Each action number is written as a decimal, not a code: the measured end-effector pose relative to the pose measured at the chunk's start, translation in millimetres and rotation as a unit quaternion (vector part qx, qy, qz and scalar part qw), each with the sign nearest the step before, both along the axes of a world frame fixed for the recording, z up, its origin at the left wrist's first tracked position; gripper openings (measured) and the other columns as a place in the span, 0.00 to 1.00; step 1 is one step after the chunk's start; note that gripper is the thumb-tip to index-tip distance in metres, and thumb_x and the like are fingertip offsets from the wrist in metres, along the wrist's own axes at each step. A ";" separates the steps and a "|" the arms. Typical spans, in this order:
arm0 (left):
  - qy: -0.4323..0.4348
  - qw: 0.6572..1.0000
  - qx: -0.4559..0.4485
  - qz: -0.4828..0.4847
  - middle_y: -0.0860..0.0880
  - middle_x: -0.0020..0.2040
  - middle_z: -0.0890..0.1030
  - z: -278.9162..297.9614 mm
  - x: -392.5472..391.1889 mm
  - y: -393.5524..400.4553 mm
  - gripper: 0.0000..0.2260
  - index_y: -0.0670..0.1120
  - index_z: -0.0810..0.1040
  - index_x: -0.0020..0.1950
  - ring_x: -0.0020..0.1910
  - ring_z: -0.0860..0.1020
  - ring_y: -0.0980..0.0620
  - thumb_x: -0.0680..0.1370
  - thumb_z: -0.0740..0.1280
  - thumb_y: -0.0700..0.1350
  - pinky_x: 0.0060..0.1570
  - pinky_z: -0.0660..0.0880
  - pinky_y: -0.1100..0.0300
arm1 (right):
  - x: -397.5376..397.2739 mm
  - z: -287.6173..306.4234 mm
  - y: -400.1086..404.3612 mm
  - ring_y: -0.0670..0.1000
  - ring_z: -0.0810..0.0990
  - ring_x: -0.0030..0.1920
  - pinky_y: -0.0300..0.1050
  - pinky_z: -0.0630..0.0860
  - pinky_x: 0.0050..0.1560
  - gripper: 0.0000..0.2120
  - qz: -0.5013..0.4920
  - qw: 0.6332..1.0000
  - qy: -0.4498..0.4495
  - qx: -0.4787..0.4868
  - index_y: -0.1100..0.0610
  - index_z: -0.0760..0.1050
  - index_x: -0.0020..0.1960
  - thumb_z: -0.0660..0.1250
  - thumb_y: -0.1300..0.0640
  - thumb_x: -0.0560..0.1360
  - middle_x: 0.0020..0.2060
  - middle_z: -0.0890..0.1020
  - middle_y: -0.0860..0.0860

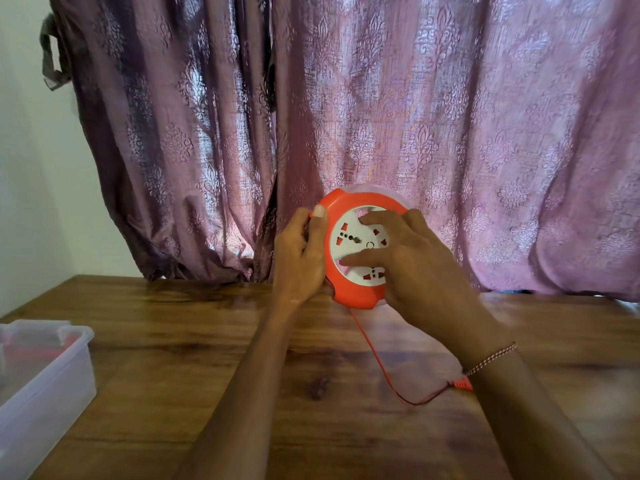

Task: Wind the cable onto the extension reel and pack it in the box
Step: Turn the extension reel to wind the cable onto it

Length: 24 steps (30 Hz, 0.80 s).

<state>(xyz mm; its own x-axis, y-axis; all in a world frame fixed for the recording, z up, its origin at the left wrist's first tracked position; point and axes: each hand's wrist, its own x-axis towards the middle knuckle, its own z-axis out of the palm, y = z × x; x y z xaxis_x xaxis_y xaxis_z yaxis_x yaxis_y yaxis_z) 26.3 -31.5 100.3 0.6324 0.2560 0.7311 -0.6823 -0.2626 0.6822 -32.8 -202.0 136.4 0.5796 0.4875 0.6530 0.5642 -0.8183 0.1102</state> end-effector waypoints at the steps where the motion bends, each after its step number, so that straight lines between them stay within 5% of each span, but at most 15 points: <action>1: -0.003 1.000 0.005 0.001 0.55 0.32 0.72 -0.4 0.0 -0.1 0.21 0.46 0.67 0.39 0.33 0.70 0.56 0.82 0.58 0.61 0.36 0.71 0.45 | 0.0 -0.2 0.1 0.60 0.70 0.57 0.54 0.74 0.49 0.20 -0.015 1.000 -0.018 -0.003 0.40 0.83 0.52 0.70 0.61 0.66 0.63 0.76 0.53; 6: -0.004 0.999 0.031 0.019 0.55 0.30 0.73 -2.0 -0.6 -0.8 0.20 0.46 0.68 0.39 0.30 0.69 0.58 0.83 0.58 0.60 0.35 0.72 0.46 | -2.1 -2.2 2.9 0.59 0.72 0.52 0.53 0.71 0.43 0.23 -0.060 0.997 -0.055 0.006 0.34 0.79 0.54 0.51 0.48 0.68 0.55 0.77 0.53; 12: -0.003 1.000 0.016 0.021 0.53 0.30 0.70 1.7 -3.6 -2.1 0.17 0.50 0.67 0.38 0.32 0.68 0.54 0.84 0.58 0.57 0.38 0.72 0.41 | 0.3 -4.8 4.8 0.59 0.75 0.48 0.53 0.71 0.47 0.28 -0.108 0.991 -0.039 0.069 0.34 0.69 0.67 0.65 0.39 0.66 0.46 0.76 0.55; 16: 0.006 1.000 0.012 0.015 0.51 0.31 0.72 0.4 -4.3 -2.5 0.18 0.46 0.68 0.39 0.33 0.69 0.51 0.84 0.59 0.55 0.38 0.72 0.38 | 0.7 -4.5 7.3 0.58 0.79 0.46 0.53 0.71 0.48 0.33 -0.125 0.986 -0.022 0.106 0.39 0.71 0.68 0.61 0.29 0.66 0.41 0.82 0.53; 20: 0.009 1.000 0.008 0.015 0.50 0.32 0.73 1.4 -5.1 -2.0 0.19 0.45 0.68 0.39 0.34 0.71 0.51 0.84 0.59 0.56 0.40 0.73 0.38 | 1.6 -2.9 5.1 0.58 0.76 0.48 0.52 0.69 0.47 0.30 -0.103 0.989 -0.032 0.102 0.42 0.73 0.67 0.63 0.31 0.69 0.44 0.81 0.53; 24: 0.006 1.000 0.011 0.014 0.49 0.32 0.72 2.0 -5.2 -1.2 0.19 0.45 0.67 0.39 0.34 0.70 0.51 0.84 0.58 0.55 0.39 0.73 0.39 | 2.3 -0.4 3.1 0.57 0.73 0.50 0.55 0.74 0.49 0.18 -0.003 0.992 -0.051 0.113 0.51 0.80 0.60 0.71 0.48 0.72 0.49 0.78 0.53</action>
